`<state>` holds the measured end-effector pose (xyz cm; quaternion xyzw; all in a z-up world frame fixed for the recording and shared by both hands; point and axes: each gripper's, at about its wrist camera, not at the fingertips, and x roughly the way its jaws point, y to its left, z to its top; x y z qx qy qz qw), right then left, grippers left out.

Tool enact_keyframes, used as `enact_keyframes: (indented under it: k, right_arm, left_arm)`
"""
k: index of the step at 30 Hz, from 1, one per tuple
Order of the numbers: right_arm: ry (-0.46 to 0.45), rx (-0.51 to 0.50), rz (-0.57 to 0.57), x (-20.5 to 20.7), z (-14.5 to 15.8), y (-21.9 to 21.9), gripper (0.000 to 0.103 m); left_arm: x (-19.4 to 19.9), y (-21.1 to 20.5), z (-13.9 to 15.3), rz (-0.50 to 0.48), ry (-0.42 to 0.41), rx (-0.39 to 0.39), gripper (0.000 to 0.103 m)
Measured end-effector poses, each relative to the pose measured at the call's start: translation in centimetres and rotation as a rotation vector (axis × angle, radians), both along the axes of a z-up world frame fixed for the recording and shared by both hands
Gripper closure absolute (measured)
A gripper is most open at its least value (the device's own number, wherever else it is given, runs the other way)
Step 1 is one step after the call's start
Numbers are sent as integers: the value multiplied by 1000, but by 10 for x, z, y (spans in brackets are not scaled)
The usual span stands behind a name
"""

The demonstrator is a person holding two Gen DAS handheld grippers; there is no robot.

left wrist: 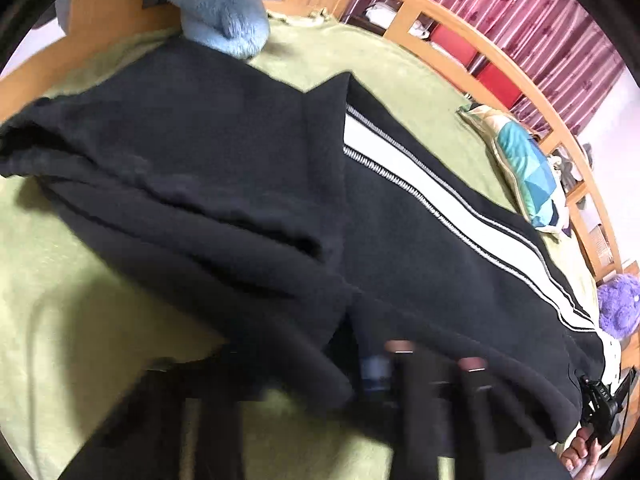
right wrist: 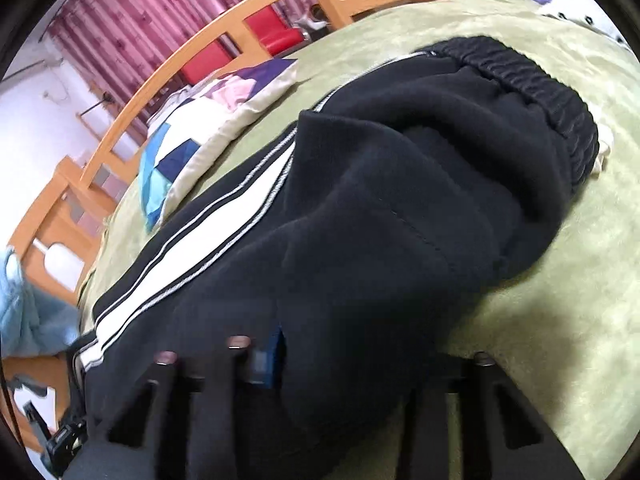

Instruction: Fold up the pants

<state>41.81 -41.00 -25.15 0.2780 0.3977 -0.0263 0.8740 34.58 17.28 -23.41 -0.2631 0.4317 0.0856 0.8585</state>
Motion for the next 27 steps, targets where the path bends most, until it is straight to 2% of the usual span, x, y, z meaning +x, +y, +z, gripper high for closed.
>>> enact_keyframes:
  k: [3, 7, 9, 14, 19, 23, 25, 26, 27]
  right_arm:
    - [-11, 18, -17, -20, 12, -4, 83]
    - [-31, 53, -40, -60, 29, -10, 88]
    - [-32, 41, -54, -88, 40, -12, 88]
    - [-29, 22, -77, -184, 63, -35, 88]
    - [4, -4, -112, -279, 68, -63, 88]
    - [44, -30, -137, -346, 69, -83, 87]
    - [60, -35, -140, -366, 63, -89, 81]
    - [81, -37, -138, -372, 58, -90, 78]
    - [112, -40, -140, -377, 52, -90, 68]
  left_arm:
    - [-15, 4, 12, -19, -23, -43, 91]
    - [-38, -6, 31, -50, -37, -3, 92]
    - [-55, -11, 37, -68, -36, -10, 92]
    - [-127, -32, 39, -157, 1, -6, 92]
    - [-209, -58, 39, -250, 11, -12, 92]
    - [-253, -72, 41, -305, 7, -15, 91]
    - [-265, -77, 40, -328, 11, 10, 88]
    - [-267, -77, 38, -335, 23, 18, 83]
    - [-268, -75, 35, -341, 45, 16, 82]
